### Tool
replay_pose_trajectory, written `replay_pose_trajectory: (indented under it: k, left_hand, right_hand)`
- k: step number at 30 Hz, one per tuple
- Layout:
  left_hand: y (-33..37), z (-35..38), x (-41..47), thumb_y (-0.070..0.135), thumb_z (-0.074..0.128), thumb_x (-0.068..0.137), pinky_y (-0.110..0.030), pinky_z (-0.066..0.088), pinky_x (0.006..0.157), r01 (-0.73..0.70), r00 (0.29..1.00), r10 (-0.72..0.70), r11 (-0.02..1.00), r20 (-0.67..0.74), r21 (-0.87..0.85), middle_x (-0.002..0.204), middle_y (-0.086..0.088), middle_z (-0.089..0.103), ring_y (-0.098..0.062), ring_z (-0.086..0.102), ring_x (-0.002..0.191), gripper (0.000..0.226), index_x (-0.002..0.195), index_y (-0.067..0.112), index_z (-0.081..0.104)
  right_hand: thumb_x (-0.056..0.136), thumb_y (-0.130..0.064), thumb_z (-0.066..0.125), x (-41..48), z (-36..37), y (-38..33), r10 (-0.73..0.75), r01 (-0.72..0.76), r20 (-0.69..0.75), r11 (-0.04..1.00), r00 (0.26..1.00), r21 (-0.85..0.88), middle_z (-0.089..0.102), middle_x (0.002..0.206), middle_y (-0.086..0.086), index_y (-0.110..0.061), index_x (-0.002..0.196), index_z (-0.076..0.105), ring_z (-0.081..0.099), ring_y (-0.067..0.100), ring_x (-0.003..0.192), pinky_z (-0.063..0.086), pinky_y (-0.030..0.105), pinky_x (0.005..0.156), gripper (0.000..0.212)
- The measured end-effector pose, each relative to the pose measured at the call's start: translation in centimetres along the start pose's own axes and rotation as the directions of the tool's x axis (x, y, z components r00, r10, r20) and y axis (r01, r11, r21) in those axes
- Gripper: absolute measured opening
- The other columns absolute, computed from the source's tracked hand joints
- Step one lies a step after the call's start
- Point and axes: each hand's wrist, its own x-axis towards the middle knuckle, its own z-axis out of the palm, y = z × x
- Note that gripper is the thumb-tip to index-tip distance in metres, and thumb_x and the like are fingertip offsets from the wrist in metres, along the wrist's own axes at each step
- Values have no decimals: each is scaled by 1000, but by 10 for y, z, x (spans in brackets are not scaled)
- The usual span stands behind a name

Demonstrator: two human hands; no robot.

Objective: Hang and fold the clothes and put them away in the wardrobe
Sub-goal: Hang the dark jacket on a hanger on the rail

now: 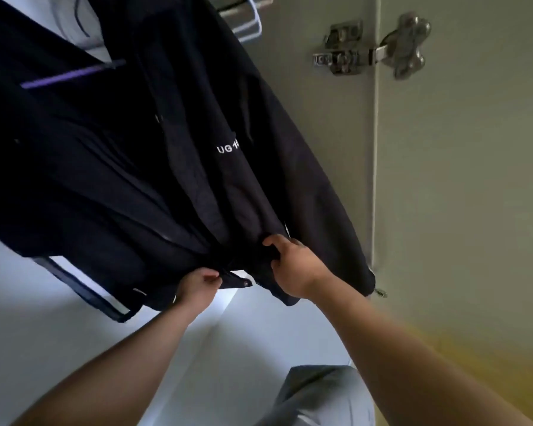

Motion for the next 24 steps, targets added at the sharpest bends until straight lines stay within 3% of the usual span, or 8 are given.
replay_pose_trajectory:
  k: [2,5,8,10,13,18,21,24]
  left_hand:
    - [-17,28,11,15,73,90,-33,49,71,6,1000,-8,998,-19,-69,73,-6,70,-22,62,72,3,90,15,70]
    - [-36,63,31,34,78,86,-30,47,67,-82,995,78,995,-62,-57,65,4,69,-14,63,65,20,78,17,71]
    - [-48,86,44,55,73,83,-33,49,65,-109,990,99,989,-100,-97,72,-8,71,-20,65,67,49,80,6,70]
    - [-52,97,52,58,70,83,-40,56,70,-157,976,135,981,-171,-118,75,-6,72,-23,68,72,47,81,11,72]
    - [-55,108,59,40,77,84,-43,58,83,-237,954,177,938,-241,-252,85,15,75,-14,71,88,13,90,30,72]
    - [-52,112,65,-10,67,85,-28,53,96,-309,948,294,768,-120,-561,127,8,68,-5,63,118,58,134,20,56]
    - [-51,108,68,-7,69,86,-27,55,89,-330,935,351,800,-57,-501,114,1,75,-11,69,109,46,123,19,64]
    - [-52,111,60,11,76,85,-24,52,66,-348,929,369,851,-25,-392,84,0,77,-13,71,75,12,92,20,73]
  right_hand:
    - [99,-19,47,6,17,24,-55,57,37,997,998,-43,43,141,6,-39,150,35,60,30,108,52,35,92,56]
    - [100,-23,50,22,38,56,-137,138,12,988,990,-72,44,143,9,-36,154,30,61,28,107,50,35,95,59]
    - [97,-30,58,35,61,78,-201,200,-44,979,978,-40,44,142,8,-32,153,29,59,30,111,50,37,96,63]
    - [95,-32,62,42,79,90,-240,239,-75,971,968,-22,45,138,6,-29,147,32,59,30,108,51,38,94,60]
    - [92,-36,64,48,102,103,-281,283,-117,959,953,-2,47,124,3,-26,129,39,58,26,96,51,37,84,46]
    - [90,-43,65,49,115,108,-279,275,-187,960,942,-47,48,109,-1,-26,103,41,51,21,86,45,31,74,32]
    - [89,-45,64,53,113,104,-303,290,-222,953,927,-91,49,97,-3,-26,88,41,48,19,78,43,31,67,29]
    - [88,-42,60,62,114,105,-236,221,-318,972,918,-85,54,73,-5,-24,72,37,51,19,61,40,31,54,34]
